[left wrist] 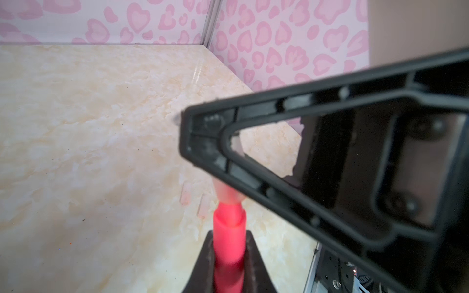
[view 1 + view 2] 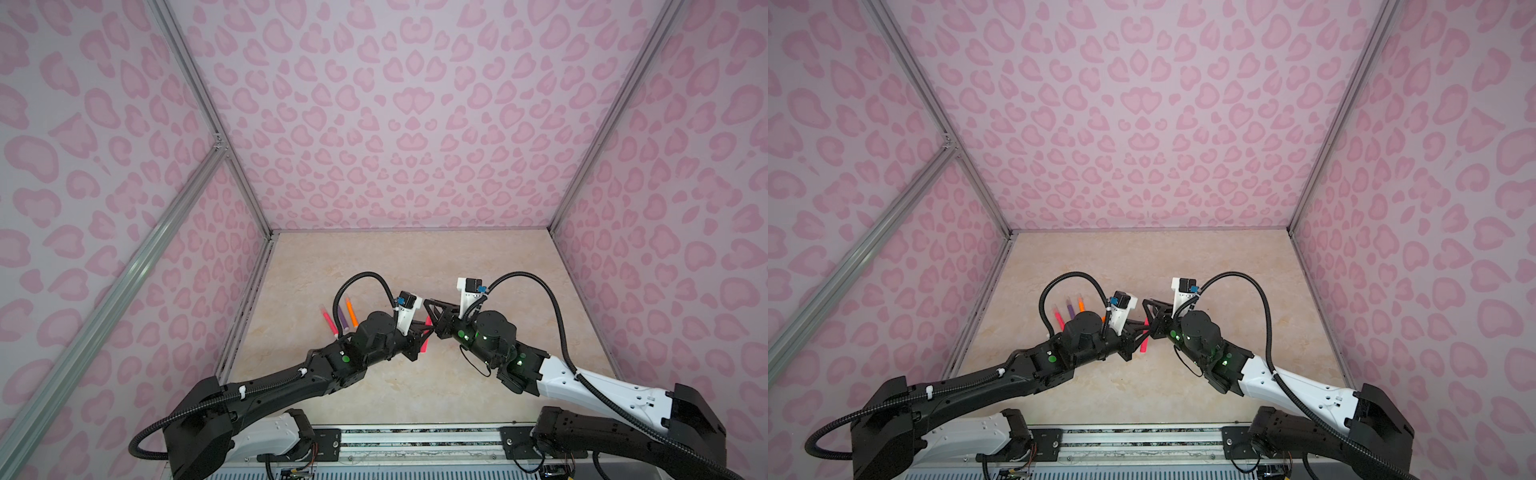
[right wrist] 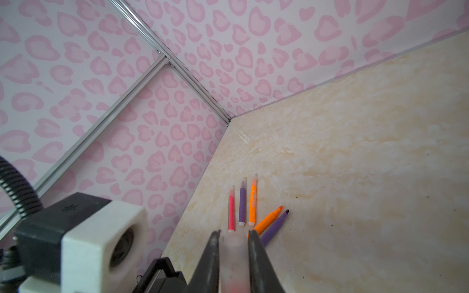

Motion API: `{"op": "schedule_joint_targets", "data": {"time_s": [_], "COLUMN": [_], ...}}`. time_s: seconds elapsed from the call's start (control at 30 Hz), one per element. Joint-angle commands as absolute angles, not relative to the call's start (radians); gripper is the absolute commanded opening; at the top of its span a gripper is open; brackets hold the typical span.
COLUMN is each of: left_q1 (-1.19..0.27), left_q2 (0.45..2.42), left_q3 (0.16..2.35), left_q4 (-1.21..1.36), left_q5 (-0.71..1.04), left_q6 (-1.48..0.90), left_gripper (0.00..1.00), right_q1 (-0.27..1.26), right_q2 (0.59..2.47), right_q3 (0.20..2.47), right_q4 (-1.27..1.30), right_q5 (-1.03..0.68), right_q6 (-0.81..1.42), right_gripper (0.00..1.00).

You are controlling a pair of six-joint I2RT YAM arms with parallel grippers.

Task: Insert the pens into the pen caps
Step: 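Lower the clear cap onto the pink marker tip with the right gripper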

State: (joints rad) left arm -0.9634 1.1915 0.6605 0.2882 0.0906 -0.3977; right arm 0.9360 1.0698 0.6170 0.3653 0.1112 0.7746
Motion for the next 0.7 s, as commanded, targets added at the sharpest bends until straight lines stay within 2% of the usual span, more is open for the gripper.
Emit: {"op": "schedule_joint_targets", "data": {"time_s": [0.0, 0.13, 0.23, 0.43, 0.5, 0.67], "left_q1": [-0.966, -0.968, -0.969, -0.983, -0.993, -1.02], "left_q2": [1.193, 1.193, 1.202, 1.24, 1.254, 1.282], "left_q3": [0.677, 0.678, 0.684, 0.709, 0.721, 0.748], "left_q4": [0.356, 0.353, 0.347, 0.332, 0.322, 0.297], "left_q5": [0.118, 0.117, 0.117, 0.119, 0.116, 0.095], "left_q6": [-0.371, -0.37, -0.367, -0.355, -0.345, -0.321], "left_gripper": [0.03, 0.03, 0.03, 0.03, 0.03, 0.03], "right_q1": [0.939, 0.941, 0.941, 0.94, 0.939, 0.932], "right_q2": [1.043, 1.019, 1.005, 0.963, 0.941, 0.881], "right_q3": [0.602, 0.598, 0.598, 0.588, 0.58, 0.568], "right_q4": [0.325, 0.315, 0.304, 0.279, 0.257, 0.195], "right_q5": [0.104, 0.095, 0.098, 0.134, 0.175, 0.245], "right_q6": [0.754, 0.743, 0.735, 0.723, 0.723, 0.721], "right_gripper": [0.26, 0.38, 0.43, 0.59, 0.61, 0.59]}}
